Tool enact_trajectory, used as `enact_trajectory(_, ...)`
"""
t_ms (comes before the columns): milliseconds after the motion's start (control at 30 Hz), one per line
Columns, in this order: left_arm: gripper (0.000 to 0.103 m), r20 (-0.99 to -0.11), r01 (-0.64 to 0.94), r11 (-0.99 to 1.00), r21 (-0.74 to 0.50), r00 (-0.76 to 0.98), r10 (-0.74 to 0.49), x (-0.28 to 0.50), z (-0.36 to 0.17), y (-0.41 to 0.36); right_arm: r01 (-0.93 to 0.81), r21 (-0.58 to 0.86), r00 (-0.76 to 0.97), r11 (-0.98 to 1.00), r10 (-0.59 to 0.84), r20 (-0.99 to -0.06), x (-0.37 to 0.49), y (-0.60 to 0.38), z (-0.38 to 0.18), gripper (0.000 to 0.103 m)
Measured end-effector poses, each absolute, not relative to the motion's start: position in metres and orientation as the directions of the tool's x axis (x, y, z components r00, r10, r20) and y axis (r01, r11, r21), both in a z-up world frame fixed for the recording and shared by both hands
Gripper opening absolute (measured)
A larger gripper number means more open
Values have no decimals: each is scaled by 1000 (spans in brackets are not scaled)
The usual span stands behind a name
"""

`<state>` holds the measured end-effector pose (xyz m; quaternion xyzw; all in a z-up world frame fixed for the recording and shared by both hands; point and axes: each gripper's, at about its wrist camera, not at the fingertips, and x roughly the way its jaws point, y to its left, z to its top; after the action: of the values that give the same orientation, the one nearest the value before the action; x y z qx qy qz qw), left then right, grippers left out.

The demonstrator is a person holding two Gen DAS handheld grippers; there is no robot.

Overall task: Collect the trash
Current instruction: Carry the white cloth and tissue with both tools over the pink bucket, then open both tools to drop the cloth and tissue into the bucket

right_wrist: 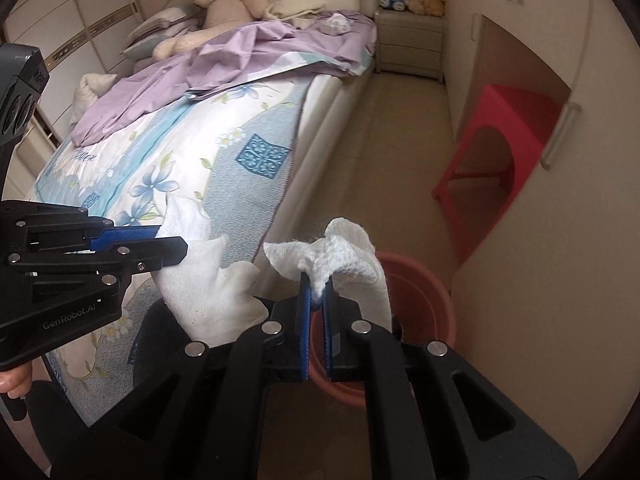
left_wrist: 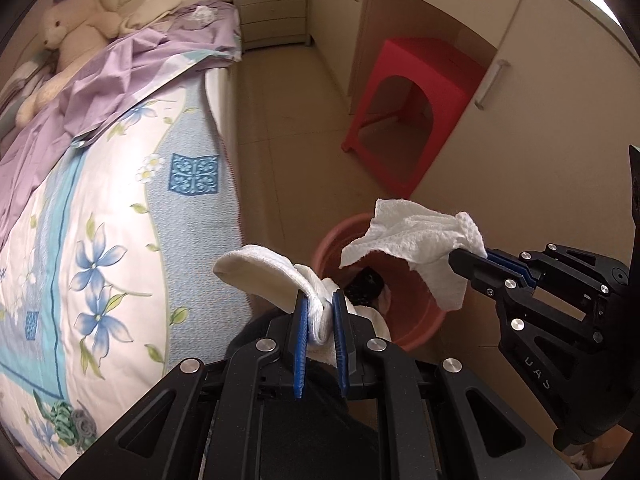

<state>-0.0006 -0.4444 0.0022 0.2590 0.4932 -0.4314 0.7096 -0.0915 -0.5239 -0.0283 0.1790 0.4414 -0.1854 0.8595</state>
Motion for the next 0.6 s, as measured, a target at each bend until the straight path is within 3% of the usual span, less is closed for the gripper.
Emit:
enact_trajectory(433,18,-943,917,392,-70,67,-325,-37,-32,-512,593,162,498,789,-200,-844,-127,-564,-61,5)
enact_trajectory(500,22,-947,921,384,-66,64,-315,-40,-37,-517,606,168,492,778,-200,-847,-132,-569,-68,5)
enact_trajectory(600,39,-950,924,380,-45,78,-301,-42,-43,-523,622,179,487,762,-197,-851,-137,-578,-77,5)
